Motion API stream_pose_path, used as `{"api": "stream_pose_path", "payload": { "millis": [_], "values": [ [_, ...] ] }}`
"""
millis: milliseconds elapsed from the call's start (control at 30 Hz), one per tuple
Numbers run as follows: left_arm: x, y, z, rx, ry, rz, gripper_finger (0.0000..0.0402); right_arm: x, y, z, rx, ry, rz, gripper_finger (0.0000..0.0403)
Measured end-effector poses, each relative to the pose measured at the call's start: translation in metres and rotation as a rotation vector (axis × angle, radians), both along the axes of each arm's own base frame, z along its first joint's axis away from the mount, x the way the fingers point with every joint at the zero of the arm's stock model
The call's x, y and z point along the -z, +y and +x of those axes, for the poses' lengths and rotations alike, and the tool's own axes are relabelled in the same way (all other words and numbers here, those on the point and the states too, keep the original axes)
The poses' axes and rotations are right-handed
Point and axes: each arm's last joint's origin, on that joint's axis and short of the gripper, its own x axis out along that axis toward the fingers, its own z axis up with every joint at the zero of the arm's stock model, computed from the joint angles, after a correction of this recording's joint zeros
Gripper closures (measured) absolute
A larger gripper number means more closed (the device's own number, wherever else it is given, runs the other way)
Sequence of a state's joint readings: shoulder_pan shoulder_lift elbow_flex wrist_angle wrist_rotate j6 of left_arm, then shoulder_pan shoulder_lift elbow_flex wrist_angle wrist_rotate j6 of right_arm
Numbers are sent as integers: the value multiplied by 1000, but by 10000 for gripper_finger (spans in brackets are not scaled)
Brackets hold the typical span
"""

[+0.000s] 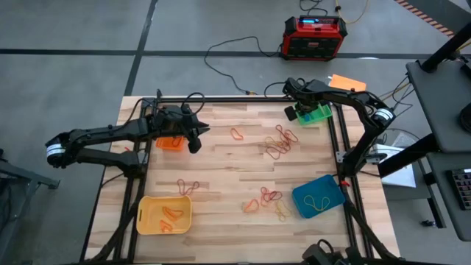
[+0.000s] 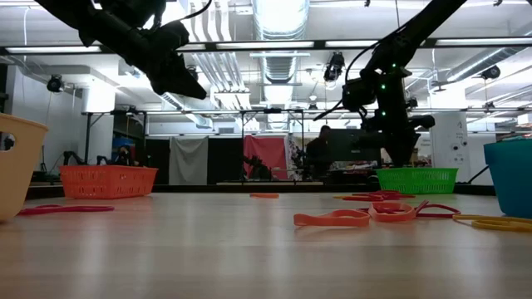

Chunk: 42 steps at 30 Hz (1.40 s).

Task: Sort rubber bands into baskets
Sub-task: Put the blue rubber band into the green bin, then put the red rubber band into the orange bin

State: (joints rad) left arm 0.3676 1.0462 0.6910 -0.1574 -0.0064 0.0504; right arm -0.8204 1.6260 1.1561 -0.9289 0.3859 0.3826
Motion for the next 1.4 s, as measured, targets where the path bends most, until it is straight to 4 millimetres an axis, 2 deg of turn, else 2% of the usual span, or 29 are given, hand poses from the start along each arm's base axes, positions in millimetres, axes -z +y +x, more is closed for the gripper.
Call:
{"api": "stream_pose_path", "payload": {
  "millis": [167, 300, 433, 633, 767, 900, 1033, 1133, 1233, 1400],
  "values": [
    [0, 0, 0, 5, 3, 7, 354, 0, 0, 0, 2, 2, -3, 265],
    [0, 0, 0, 5, 3, 7, 354, 0, 0, 0, 3, 2, -3, 245],
    [0, 0, 0, 5, 3, 7, 354, -3, 2, 1, -2, -8, -14, 237],
    [0, 0, 0, 10, 6, 15, 354, -19, 13, 5, -40, -51, -58, 241],
    [-1, 0, 0, 9, -3, 19, 354, -26, 27, 20, -113, -157, -26, 247],
    [-2, 0, 1, 9, -12, 23, 354, -26, 53, 44, -241, -240, 32, 254],
    [-2, 0, 1, 9, -19, 26, 354, -21, 81, 68, -375, -236, 46, 261],
    [-2, 0, 1, 11, -19, 28, 354, -15, 93, 80, -406, -240, 26, 267],
    [-4, 1, 2, 19, -28, 48, 354, -6, 92, 87, -389, -245, 15, 271],
    [-5, 1, 2, 20, -40, 55, 354, 14, 83, 87, -327, -189, 56, 266]
  ]
}}
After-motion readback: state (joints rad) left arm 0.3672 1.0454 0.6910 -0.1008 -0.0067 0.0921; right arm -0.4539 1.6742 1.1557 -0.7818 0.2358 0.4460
